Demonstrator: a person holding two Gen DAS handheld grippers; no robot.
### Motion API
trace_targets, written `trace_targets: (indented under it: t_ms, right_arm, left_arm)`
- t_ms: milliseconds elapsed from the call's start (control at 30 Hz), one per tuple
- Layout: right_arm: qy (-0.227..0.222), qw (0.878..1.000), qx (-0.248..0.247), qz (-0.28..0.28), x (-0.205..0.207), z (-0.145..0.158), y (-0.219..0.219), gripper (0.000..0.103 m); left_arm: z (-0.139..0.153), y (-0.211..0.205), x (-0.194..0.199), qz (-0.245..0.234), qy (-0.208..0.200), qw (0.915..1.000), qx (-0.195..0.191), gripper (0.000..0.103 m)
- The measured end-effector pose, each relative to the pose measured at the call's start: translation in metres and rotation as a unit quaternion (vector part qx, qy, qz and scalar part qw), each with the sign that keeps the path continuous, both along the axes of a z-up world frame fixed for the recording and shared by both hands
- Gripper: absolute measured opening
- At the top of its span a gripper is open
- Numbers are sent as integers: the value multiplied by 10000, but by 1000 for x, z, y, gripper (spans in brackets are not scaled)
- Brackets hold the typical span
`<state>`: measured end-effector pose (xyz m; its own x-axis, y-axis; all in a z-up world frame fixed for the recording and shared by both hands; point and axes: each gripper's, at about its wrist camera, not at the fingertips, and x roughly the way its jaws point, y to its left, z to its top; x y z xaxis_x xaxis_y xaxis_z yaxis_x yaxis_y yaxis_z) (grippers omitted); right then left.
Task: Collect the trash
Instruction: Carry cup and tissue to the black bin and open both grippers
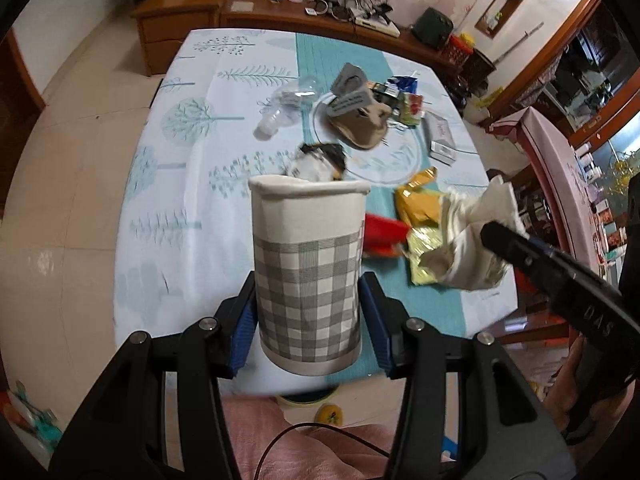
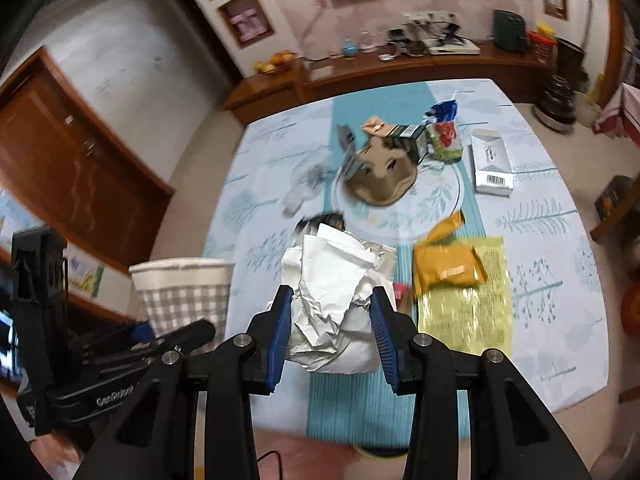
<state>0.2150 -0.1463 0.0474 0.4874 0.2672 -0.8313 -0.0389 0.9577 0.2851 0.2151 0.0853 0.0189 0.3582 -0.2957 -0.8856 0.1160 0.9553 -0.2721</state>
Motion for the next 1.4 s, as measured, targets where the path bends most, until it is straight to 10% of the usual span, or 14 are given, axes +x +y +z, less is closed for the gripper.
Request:
trace_targets:
  t_ms: [433, 733, 1400]
  right_arm:
    - [341, 9959, 235, 808, -170, -27, -45, 38]
    - [891, 9935, 517, 481, -227, -91, -57, 39]
    - [1725, 9758, 1011, -883, -237, -404, -71, 43]
  left_arm:
    - [-13, -65, -185, 545, 78, 9983, 166, 46]
    - [-57, -79, -227, 344, 416, 9976, 429, 46]
    - [-327, -88, -194, 0, 923, 9934, 683, 47]
